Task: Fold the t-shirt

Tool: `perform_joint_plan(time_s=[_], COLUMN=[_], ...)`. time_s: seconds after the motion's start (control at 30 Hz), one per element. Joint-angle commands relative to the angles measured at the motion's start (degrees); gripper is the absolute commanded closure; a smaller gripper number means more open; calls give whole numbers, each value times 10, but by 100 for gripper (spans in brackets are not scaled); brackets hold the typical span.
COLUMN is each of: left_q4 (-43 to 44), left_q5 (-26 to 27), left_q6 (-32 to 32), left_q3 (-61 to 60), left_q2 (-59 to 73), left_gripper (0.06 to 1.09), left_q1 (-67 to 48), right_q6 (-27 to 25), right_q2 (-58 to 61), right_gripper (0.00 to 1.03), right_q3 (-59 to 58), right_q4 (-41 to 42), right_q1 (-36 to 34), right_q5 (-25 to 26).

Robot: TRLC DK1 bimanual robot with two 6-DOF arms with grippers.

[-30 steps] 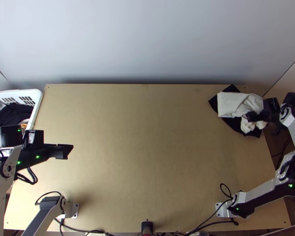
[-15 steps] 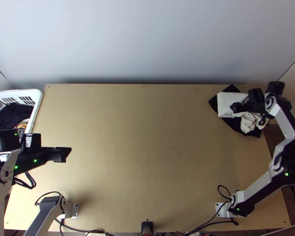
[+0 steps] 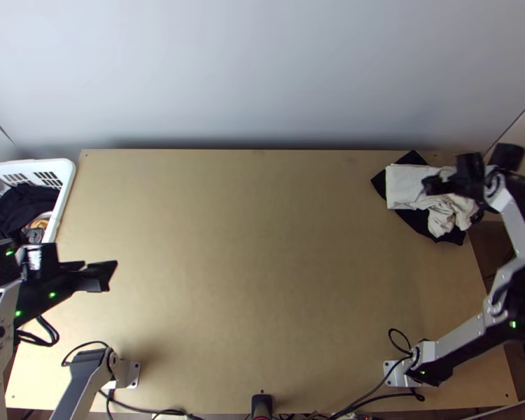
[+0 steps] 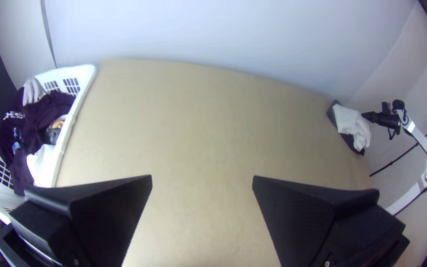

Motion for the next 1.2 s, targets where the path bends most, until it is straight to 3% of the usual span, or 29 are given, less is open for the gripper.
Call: perform_joint_plan(time_s=[0.0,0.13,0.23,0.33,0.6,0.7,0.77,0.83,0.9,0.97,1.1,1.17], left_q4=[64,87,98,154,251,273,288,308,329,383,430,467], left_q5=[-26,-26,-26,-26,-26,-26,-23,-16,-3,0,22,5], left_q6=[2,16,13,15,26,23,12,-9,-6,-25,31,60], left_q3=[-3,-36,-70,-124,-264,-281,-292,-316,-350,-384,-474,-529], left_q2=[-59,-106,-145,-215,-402,-400,-398,-398,-397,-397,-399,-400], left_gripper=[10,10,10,10,10,10,10,10,10,10,10,10], left_q1=[49,85,113,151,295,311,311,311,309,306,274,242], right_q6=[2,41,124,149,96,162,160,152,140,153,168,183], right_q2=[-148,-252,-326,-404,-657,-762,-884,-1003,-981,-999,-997,-999], right_gripper=[4,4,4,4,4,4,4,5,4,4,4,4], right_q3=[-3,-36,-98,-189,-471,-579,-656,-725,-710,-731,-734,-750], right_q4=[12,12,37,60,124,192,221,241,185,193,198,199], right_q1=[3,22,24,31,75,73,74,75,70,65,68,69], right_q5=[-17,-17,-17,-17,-5,46,122,149,166,171,175,175])
